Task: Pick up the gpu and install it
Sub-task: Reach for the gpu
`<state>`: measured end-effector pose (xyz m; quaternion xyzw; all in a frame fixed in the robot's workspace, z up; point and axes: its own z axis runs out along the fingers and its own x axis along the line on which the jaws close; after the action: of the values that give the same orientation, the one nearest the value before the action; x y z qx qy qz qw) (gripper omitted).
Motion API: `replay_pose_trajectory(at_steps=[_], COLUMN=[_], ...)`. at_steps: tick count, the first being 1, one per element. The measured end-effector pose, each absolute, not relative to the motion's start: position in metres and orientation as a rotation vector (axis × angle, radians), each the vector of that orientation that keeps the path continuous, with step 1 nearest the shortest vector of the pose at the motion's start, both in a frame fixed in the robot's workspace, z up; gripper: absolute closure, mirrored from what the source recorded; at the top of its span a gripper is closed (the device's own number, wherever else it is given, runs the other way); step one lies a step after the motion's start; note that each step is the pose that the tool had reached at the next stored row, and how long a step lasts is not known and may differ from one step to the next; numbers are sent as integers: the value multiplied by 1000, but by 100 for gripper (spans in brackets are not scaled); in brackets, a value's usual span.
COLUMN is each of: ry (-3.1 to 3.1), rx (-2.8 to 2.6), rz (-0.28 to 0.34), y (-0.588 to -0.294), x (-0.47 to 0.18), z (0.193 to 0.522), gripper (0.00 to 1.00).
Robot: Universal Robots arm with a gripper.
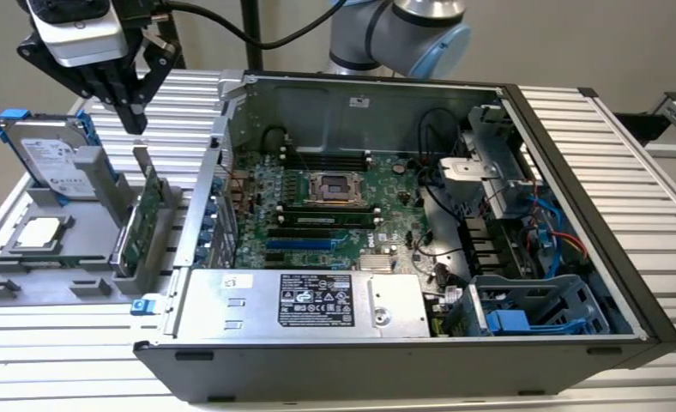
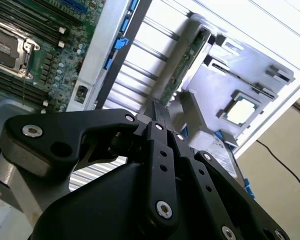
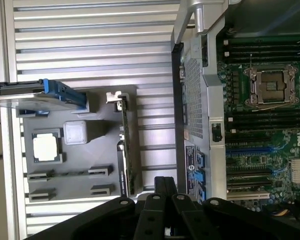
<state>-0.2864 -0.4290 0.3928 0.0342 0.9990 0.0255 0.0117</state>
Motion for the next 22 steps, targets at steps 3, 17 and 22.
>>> replay_pose_trajectory(at_steps=[3,17,22], ry=[3115,3115,3115], rx=[107,107,107], rz=[80,80,80], y=[-429,-430,-430], x=[-289,-302,-306], z=[393,393,393], gripper=[100,100,100])
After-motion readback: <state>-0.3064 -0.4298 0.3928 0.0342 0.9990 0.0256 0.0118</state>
